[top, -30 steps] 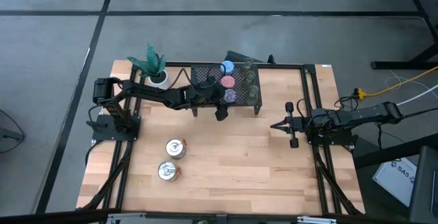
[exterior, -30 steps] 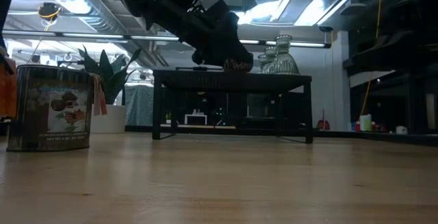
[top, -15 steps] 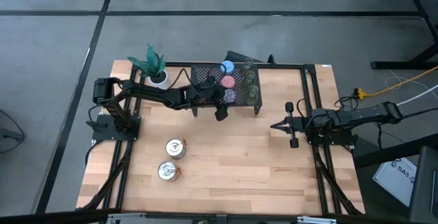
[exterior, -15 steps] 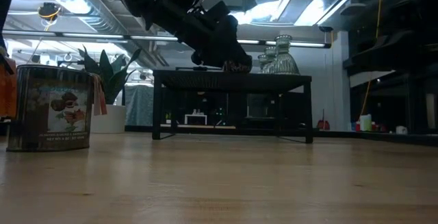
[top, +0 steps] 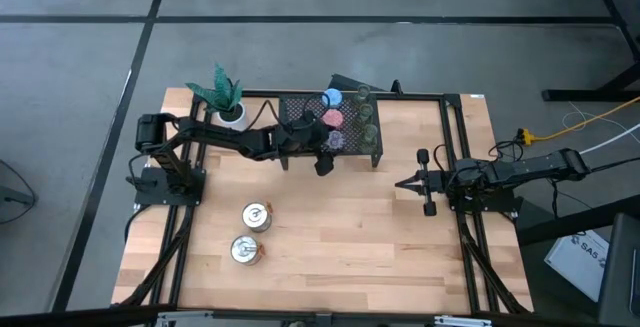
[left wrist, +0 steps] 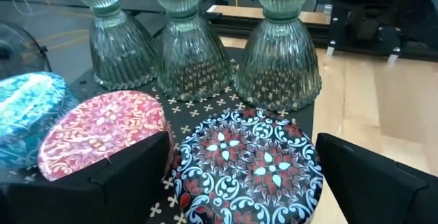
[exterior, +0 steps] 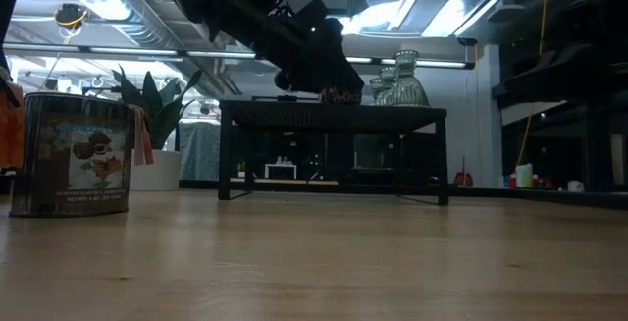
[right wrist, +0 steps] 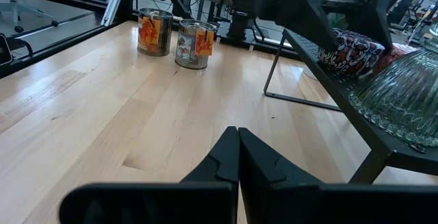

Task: Pick & Place candle stick holders
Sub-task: Put the red scented candle on the shelf, then put the top scented candle can on the shelf

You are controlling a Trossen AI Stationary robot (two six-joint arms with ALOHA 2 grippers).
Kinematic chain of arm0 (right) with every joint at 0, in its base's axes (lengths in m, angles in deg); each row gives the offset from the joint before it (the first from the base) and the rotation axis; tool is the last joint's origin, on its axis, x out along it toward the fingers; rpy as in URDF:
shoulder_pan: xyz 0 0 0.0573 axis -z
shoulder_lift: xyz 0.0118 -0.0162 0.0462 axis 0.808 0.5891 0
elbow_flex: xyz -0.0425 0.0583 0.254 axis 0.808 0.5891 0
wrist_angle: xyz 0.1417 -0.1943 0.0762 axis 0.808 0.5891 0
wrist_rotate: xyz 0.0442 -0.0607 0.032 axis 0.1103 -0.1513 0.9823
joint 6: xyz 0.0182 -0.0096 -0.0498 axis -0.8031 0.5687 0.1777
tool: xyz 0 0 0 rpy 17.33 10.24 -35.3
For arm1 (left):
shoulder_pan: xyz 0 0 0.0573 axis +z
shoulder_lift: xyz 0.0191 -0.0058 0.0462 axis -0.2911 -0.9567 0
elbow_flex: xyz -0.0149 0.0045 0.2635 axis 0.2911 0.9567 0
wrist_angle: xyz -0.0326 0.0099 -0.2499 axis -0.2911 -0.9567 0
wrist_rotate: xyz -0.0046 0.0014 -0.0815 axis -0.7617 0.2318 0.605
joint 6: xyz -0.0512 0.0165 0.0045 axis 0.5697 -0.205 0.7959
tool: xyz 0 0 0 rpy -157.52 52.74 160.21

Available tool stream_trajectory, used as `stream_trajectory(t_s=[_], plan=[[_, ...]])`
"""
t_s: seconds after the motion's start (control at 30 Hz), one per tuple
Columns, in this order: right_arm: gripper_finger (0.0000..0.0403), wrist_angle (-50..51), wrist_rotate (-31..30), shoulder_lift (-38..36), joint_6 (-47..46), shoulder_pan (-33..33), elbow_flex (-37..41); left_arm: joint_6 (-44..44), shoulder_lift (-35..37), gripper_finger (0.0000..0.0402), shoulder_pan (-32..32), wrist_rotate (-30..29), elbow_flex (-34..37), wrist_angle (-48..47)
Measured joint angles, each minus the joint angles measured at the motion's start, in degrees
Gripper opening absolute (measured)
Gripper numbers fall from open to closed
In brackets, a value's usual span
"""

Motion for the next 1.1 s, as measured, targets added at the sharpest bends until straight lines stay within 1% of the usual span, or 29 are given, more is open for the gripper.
stream_trajectory(t_s=[0.13,0.27,0.5,0.63,0.73,0.9,1.1], plan=[[0.0003,0.0,0.0,0.0,0.0,0.0,0.0,-0.6,0.0,0.0365,-0.8,-1.5,0.0,0.8],[0.0003,0.0,0.0,0.0,0.0,0.0,0.0,-2.1,0.1,0.0365,-1.4,-1.6,0.0,2.9],[0.0003,0.0,0.0,0.0,0.0,0.0,0.0,-8.1,0.1,0.0365,-2.9,-1.2,0.0,9.3],[0.0003,0.0,0.0,0.0,0.0,0.0,0.0,-11.8,1.1,0.0365,-4.2,-0.7,0.0,11.0],[0.0003,0.0,0.0,0.0,0.0,0.0,0.0,-15.1,2.1,0.0365,-5.8,-0.4,0.0,11.4],[0.0003,0.0,0.0,0.0,0.0,0.0,0.0,-21.3,4.5,0.0358,-8.6,2.2,0.0,11.5],[0.0003,0.0,0.0,0.0,0.0,0.0,0.0,-26.3,6.9,0.0353,-12.8,2.6,0.0,9.2]])
